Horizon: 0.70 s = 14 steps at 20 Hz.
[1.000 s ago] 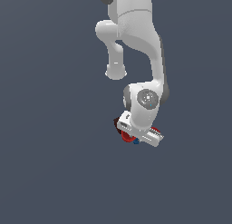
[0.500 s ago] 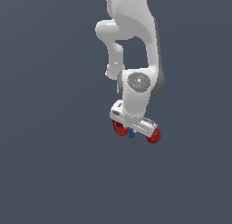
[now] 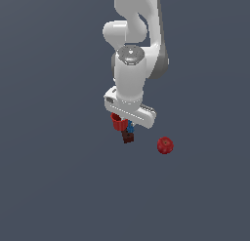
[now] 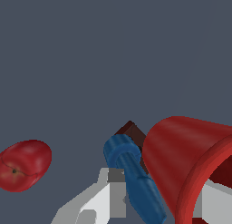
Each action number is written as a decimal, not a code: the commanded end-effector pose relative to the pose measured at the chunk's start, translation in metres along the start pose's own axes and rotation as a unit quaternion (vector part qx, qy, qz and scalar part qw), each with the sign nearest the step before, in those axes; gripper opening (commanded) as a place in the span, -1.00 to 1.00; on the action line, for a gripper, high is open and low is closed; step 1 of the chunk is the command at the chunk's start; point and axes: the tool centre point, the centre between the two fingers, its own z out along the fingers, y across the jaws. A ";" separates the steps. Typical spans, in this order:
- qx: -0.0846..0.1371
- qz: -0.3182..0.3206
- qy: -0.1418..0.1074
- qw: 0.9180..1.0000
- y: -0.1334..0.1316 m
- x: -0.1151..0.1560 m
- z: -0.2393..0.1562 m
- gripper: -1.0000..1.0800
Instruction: Pick up a designated object from a clutter of objects.
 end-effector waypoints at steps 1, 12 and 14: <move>0.001 0.000 0.000 1.000 0.017 -0.003 -0.020 -1.00; 0.001 0.000 -0.001 1.000 0.098 -0.014 -0.113 -1.00; 0.001 0.000 -0.001 1.000 0.113 -0.015 -0.130 -1.00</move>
